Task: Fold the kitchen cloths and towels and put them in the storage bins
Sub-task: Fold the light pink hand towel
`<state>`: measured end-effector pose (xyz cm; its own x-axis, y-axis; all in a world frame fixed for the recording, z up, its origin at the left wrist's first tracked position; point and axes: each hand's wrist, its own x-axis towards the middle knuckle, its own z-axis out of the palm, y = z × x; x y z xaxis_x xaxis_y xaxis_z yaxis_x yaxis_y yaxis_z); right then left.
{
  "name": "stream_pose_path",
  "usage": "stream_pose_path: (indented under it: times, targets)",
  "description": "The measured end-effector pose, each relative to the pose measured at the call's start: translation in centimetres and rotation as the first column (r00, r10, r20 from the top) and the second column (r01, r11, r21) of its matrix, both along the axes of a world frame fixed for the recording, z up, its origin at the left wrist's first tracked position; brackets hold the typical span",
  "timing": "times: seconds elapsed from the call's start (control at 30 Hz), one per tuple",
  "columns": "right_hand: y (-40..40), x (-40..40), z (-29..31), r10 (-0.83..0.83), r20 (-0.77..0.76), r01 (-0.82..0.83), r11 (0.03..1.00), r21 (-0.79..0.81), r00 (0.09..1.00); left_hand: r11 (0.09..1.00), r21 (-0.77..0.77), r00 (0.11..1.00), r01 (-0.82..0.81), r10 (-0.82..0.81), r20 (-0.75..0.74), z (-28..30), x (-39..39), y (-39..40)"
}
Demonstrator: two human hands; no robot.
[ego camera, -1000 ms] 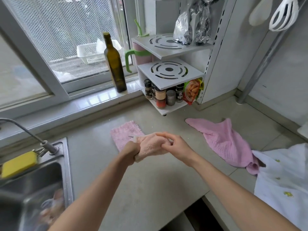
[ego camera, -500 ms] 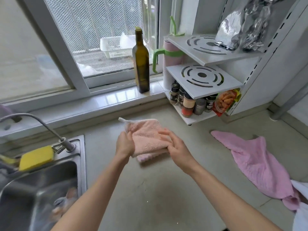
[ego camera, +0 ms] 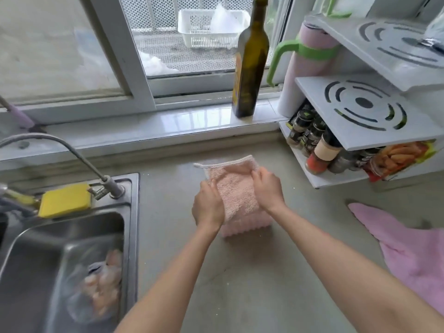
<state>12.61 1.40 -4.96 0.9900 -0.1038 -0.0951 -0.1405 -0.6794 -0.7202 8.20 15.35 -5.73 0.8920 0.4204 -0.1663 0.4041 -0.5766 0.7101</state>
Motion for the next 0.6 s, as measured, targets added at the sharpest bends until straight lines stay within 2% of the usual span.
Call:
stream_pose_path:
  times: [0.1, 0.3, 0.5, 0.6]
  targets:
    - [-0.8, 0.3, -2.3, 0.106, -0.018, -0.108, 0.987, -0.118, 0.994, 0.994, 0.099, 0.992, 0.035, -0.022, -0.128, -1.5, 0.4, -0.8]
    - [-2.0, 0.0, -4.7, 0.152, -0.063, -0.161, 0.971, -0.179, 0.986, 0.988, 0.127, 0.969, 0.091, -0.058, -0.241, -3.9, 0.5, -1.9]
    - [-2.5, 0.7, -5.6, 0.15, -0.133, -0.176, 0.961, -0.213, 0.98, 0.992, 0.108, 0.983, 0.062, -0.042, -0.18, -4.6, 0.1, -2.1]
    - [-2.4, 0.3, -5.1, 0.134, -0.062, -0.144, 0.972, -0.184, 0.989, 0.993, 0.103, 0.994, 0.05, -0.04, -0.099, -4.6, -0.4, -2.1]
